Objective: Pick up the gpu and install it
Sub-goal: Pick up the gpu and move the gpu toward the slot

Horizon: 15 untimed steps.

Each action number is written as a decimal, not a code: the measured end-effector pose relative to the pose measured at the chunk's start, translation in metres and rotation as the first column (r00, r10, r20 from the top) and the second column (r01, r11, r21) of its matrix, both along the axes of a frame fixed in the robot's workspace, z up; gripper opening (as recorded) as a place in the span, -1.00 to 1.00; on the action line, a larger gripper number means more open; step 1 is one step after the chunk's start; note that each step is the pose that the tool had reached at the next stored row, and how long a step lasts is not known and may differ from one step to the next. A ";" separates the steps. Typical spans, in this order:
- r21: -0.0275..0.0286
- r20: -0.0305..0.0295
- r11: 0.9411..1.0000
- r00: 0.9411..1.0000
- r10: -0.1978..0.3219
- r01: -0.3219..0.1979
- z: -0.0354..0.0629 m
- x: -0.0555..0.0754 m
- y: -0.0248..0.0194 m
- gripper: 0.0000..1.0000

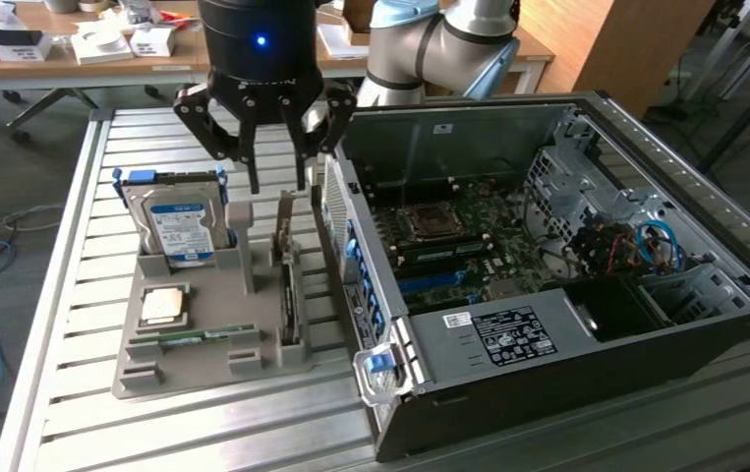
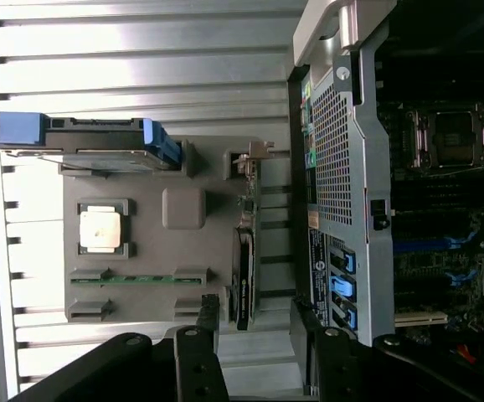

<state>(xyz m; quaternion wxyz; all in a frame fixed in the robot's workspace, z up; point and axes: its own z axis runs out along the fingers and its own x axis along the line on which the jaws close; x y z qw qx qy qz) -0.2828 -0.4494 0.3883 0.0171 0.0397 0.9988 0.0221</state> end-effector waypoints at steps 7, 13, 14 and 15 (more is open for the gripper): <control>0.000 0.000 1.000 1.000 0.000 0.000 -0.0108 0.000 0.0000 -0.06; 0.000 0.000 1.000 1.000 0.000 0.000 -0.0218 0.000 0.0000 -0.06; 0.000 0.000 1.000 1.000 0.000 0.000 -0.0235 0.000 0.0000 -0.06; 0.000 0.000 1.000 1.000 0.000 0.000 -0.0253 0.000 0.0000 -0.06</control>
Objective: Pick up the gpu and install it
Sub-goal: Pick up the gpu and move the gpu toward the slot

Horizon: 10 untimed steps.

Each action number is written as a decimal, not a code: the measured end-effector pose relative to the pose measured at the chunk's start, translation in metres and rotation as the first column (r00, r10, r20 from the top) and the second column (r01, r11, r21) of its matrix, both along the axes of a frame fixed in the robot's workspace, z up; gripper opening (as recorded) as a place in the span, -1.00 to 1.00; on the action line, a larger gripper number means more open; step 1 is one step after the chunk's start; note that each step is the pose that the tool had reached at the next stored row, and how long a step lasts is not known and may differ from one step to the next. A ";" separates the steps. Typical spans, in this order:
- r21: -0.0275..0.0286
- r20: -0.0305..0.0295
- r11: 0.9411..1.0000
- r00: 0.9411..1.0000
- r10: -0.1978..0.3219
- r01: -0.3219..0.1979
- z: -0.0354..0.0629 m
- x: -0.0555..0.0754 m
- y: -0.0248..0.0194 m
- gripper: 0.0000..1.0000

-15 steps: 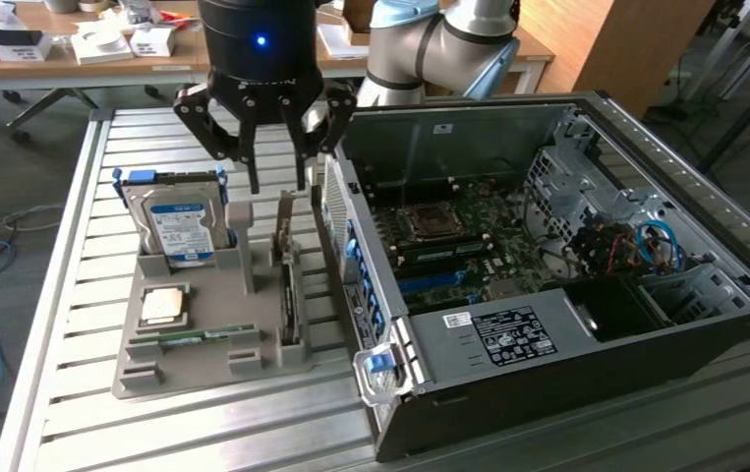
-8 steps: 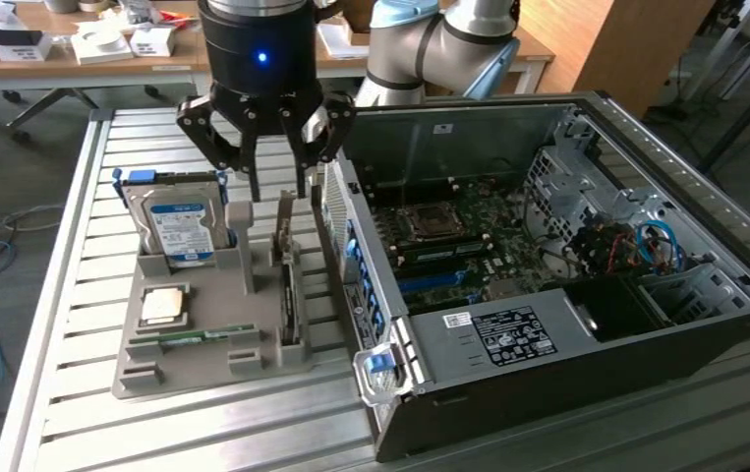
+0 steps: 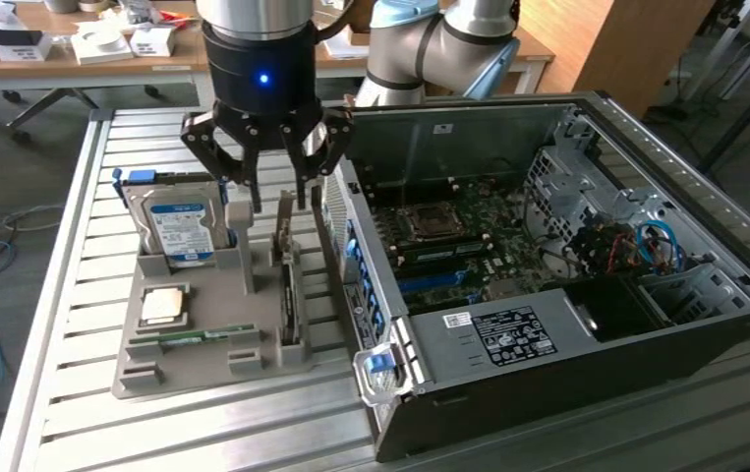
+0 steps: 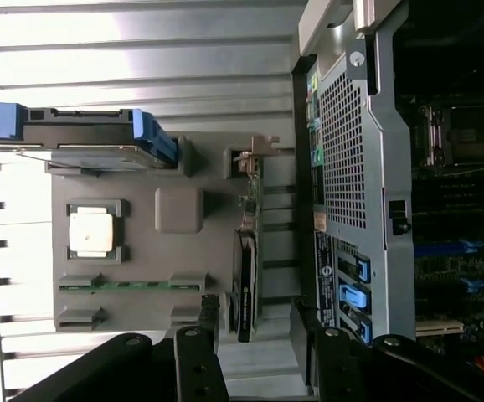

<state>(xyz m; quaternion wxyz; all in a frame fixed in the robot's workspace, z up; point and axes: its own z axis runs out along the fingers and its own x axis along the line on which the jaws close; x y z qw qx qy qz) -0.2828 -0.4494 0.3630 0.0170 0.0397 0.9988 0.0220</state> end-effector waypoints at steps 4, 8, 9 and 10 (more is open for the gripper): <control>0.000 0.000 1.000 1.000 0.000 0.000 -0.0073 0.000 0.0000 -0.06; 0.000 0.000 1.000 1.000 0.000 0.000 -0.0144 0.000 0.0000 -0.06; 0.000 0.000 1.000 1.000 0.000 0.000 -0.0162 0.000 0.0000 -0.06; 0.000 0.000 1.000 1.000 0.000 0.000 -0.0180 0.000 0.0000 -0.06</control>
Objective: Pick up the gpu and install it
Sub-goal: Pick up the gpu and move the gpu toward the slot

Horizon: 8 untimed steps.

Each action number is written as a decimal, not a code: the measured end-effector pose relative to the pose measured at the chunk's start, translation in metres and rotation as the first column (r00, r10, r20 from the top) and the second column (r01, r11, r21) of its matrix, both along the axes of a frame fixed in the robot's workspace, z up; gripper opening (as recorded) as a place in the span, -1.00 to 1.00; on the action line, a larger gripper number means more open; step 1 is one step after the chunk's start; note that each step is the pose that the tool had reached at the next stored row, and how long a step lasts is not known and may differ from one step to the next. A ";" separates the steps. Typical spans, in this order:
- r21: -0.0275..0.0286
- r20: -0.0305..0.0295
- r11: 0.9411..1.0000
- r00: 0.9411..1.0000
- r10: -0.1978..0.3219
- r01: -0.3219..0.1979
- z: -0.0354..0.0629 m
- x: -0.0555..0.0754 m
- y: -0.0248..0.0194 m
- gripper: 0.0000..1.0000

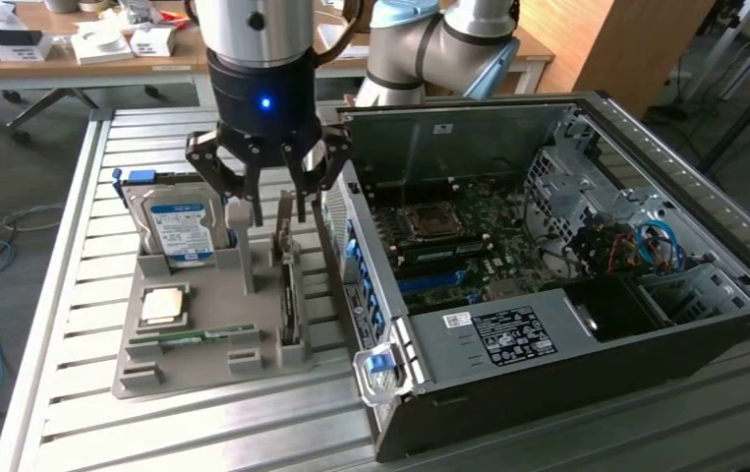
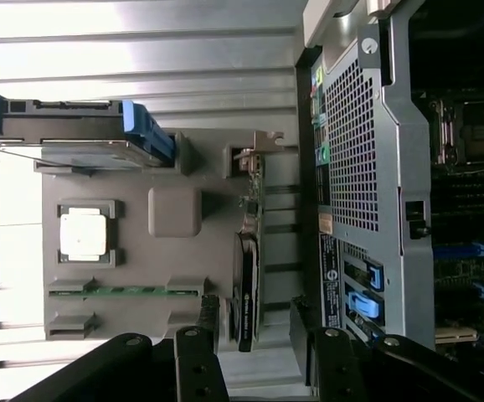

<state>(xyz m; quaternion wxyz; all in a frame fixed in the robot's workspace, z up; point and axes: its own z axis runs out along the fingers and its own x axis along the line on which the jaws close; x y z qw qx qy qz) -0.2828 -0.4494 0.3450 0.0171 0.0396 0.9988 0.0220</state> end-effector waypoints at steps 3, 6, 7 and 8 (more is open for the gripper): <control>0.000 0.000 1.000 1.000 0.000 0.000 -0.0055 0.000 0.0000 -0.06; 0.000 0.000 1.000 1.000 0.000 0.000 -0.0109 0.000 0.0000 -0.06; 0.000 0.000 1.000 1.000 0.000 0.000 -0.0127 0.000 0.0000 -0.06; 0.000 0.000 1.000 1.000 0.000 0.000 -0.0145 0.000 0.0000 -0.06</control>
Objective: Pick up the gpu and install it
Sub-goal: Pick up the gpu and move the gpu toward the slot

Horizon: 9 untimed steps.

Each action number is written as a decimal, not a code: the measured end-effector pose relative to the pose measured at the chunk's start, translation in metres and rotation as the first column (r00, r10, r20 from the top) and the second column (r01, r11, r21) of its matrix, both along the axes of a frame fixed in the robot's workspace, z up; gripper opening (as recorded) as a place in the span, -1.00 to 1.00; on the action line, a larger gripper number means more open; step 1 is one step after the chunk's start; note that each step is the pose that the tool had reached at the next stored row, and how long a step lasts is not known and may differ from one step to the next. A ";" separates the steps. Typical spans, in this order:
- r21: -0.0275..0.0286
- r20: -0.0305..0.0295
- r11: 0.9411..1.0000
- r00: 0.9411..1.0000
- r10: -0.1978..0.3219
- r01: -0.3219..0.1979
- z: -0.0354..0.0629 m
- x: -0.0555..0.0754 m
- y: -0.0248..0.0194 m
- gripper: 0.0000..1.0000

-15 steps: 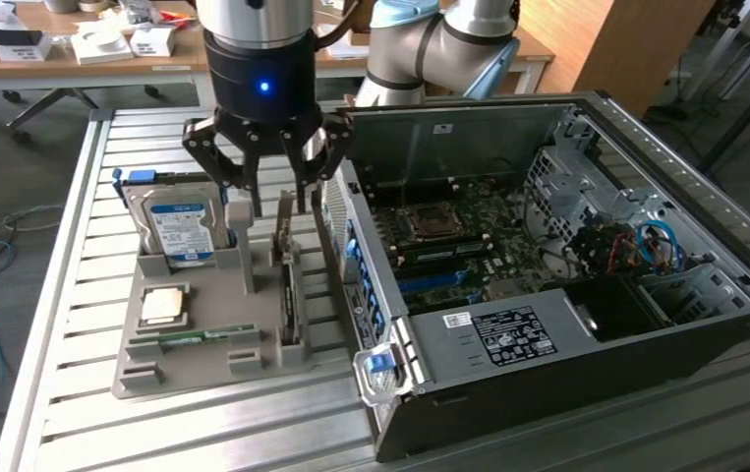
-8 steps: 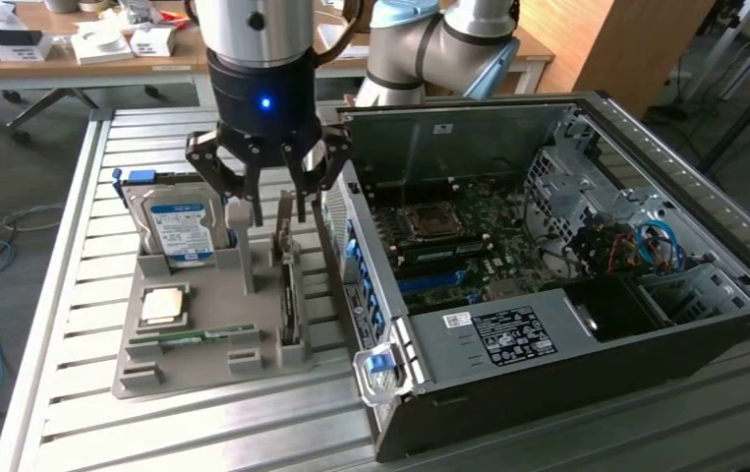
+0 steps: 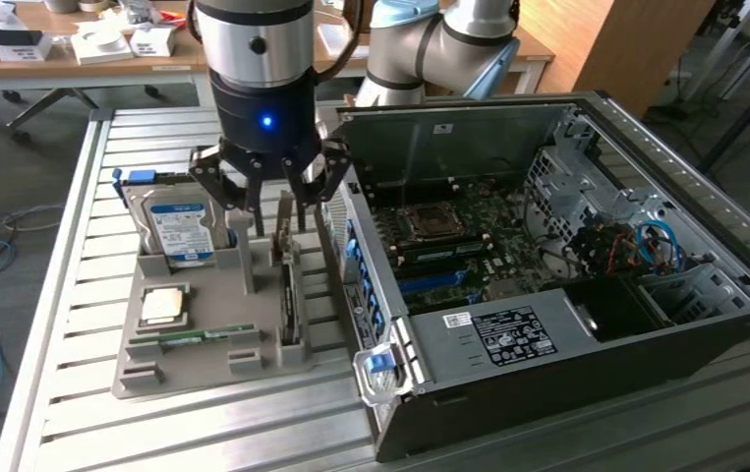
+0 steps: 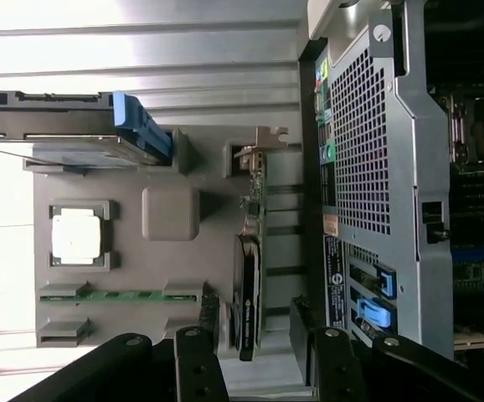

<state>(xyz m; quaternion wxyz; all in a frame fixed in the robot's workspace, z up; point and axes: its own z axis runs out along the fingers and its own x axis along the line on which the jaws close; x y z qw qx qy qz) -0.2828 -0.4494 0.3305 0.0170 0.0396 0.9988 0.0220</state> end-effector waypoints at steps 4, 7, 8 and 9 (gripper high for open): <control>0.000 0.000 1.000 1.000 0.000 0.000 -0.0074 0.000 0.0000 -0.06; 0.000 0.000 1.000 1.000 0.000 0.000 -0.0128 0.000 0.0000 -0.06; 0.000 0.000 1.000 1.000 0.000 0.000 -0.0146 0.000 0.0000 -0.06; 0.000 0.000 1.000 1.000 0.000 0.000 -0.0165 0.000 0.0000 -0.06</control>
